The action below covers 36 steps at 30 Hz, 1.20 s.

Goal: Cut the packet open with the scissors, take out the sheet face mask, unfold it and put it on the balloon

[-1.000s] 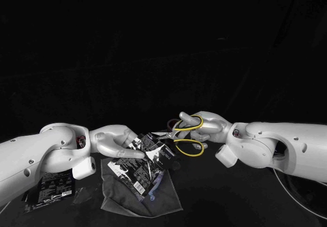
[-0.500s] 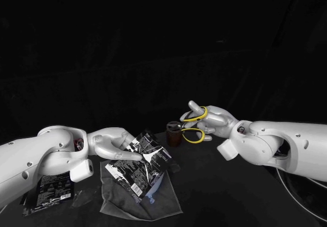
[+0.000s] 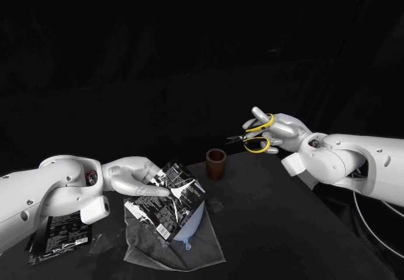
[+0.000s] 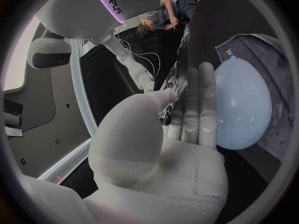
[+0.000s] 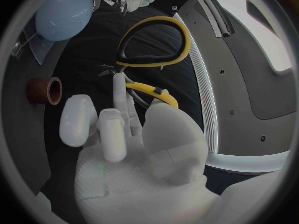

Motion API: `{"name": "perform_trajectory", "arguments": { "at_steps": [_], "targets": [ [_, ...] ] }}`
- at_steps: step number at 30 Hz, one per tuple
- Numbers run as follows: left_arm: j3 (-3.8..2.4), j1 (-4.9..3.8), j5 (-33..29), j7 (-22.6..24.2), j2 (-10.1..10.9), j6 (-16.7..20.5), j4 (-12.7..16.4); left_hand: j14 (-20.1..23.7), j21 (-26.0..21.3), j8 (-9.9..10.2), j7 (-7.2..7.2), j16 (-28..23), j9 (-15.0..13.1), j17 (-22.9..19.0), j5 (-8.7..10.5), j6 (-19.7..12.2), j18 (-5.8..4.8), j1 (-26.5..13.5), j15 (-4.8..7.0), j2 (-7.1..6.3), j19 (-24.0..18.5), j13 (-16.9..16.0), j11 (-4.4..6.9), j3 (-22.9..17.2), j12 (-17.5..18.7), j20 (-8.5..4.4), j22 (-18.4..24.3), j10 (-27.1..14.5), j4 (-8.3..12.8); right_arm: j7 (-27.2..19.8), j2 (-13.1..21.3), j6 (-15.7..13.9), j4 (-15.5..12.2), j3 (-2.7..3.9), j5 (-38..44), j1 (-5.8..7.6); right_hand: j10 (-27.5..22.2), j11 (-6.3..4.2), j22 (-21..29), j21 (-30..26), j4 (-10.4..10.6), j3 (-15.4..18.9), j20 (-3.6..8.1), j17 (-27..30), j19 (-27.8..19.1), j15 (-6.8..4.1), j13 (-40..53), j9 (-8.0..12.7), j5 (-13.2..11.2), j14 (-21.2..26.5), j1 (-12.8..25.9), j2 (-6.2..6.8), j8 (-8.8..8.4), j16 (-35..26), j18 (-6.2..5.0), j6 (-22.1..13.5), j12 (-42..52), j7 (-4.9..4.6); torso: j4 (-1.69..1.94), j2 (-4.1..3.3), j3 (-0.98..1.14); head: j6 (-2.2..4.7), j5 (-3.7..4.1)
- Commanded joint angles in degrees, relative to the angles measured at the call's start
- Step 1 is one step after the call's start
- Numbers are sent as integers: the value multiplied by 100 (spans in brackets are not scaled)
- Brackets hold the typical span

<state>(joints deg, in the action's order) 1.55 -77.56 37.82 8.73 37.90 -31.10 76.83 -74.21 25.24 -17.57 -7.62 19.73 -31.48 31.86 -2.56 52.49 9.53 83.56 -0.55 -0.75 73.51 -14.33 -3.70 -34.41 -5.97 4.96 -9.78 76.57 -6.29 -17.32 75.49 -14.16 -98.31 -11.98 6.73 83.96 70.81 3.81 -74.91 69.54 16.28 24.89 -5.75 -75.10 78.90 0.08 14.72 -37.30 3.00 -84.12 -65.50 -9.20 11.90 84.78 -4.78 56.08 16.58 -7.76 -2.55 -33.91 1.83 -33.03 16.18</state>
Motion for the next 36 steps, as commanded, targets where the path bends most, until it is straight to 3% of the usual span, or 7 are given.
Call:
{"name": "perform_trajectory", "arguments": {
  "at_steps": [1,4,13,19,21,27,36],
  "targets": [
    [-6,-2,-91,123,23,15,56,17,22,-25,-18,20,-699,7,-19,34,72,40,42,24,-10,-7,8,-120,-13,-18,-9,37,92,-37,-33,53,151,3,55,16,-36,-18,-892,2,-42,127,-1,-19,45,-45,32,-9,-22,-198,-135,-12,36,8,32,-47,26,5,2,-6,-9,-8,5],
    [-7,-2,-172,189,68,118,108,22,23,-21,-19,17,-701,9,-20,29,72,44,40,25,-13,-7,5,-126,-9,-18,-10,30,94,19,-66,38,288,2,155,22,-65,-14,-886,-23,-129,116,-2,-1,30,-41,79,-10,-21,-192,-381,-56,64,-1,27,-84,35,0,7,-9,-5,-19,-2],
    [-8,-2,-442,450,269,575,269,91,27,39,-39,-19,-711,35,-21,-17,63,57,14,2,-75,-2,-22,-175,54,-2,-20,-59,100,196,-198,-122,580,-3,452,26,-144,-19,-879,-49,-729,-180,3,28,16,-48,235,1,-18,-183,-1465,-409,139,-16,21,-229,86,-6,5,3,-15,-70,-24],
    [4,7,-488,566,510,726,400,155,47,91,-65,-45,-700,64,-20,-28,58,62,-5,-97,-140,14,-45,-152,103,6,-40,-118,121,288,-363,-263,841,-9,643,17,-171,-24,-881,-40,-885,-188,6,23,23,-52,282,27,-19,-186,-1690,-455,146,-15,24,-264,110,-7,29,19,-29,-114,-60],
    [24,14,-467,571,608,762,447,171,92,96,-77,-52,-693,79,-20,21,64,110,3,-223,-149,17,-47,-91,113,-8,-71,-124,215,309,-417,-298,926,-11,689,13,-173,-24,-884,-32,-897,-182,7,19,27,-52,287,30,-19,-188,-1706,-452,146,-14,25,-269,113,-8,25,16,-24,-120,-79],
    [124,27,-411,577,894,868,570,188,363,159,-70,-87,-620,124,-24,244,44,206,20,-381,-279,26,-37,146,135,-60,-263,-115,414,375,-594,-345,1202,-15,751,-17,-177,-24,-890,-11,-953,-155,8,-7,40,-53,311,43,-19,-197,-1772,-441,146,-4,30,-288,133,-12,50,34,-67,-149,-162],
    [219,95,-156,563,1221,953,685,240,958,388,-69,-152,-406,198,-23,518,5,268,15,-374,-757,29,-37,407,158,-95,-715,-136,595,403,-788,-326,1396,-19,771,-124,-216,-7,-872,-67,-990,-119,5,44,12,-43,347,52,-18,-184,-1810,-445,145,-24,19,-338,166,-34,115,61,-148,-235,-258]
  ]
}}
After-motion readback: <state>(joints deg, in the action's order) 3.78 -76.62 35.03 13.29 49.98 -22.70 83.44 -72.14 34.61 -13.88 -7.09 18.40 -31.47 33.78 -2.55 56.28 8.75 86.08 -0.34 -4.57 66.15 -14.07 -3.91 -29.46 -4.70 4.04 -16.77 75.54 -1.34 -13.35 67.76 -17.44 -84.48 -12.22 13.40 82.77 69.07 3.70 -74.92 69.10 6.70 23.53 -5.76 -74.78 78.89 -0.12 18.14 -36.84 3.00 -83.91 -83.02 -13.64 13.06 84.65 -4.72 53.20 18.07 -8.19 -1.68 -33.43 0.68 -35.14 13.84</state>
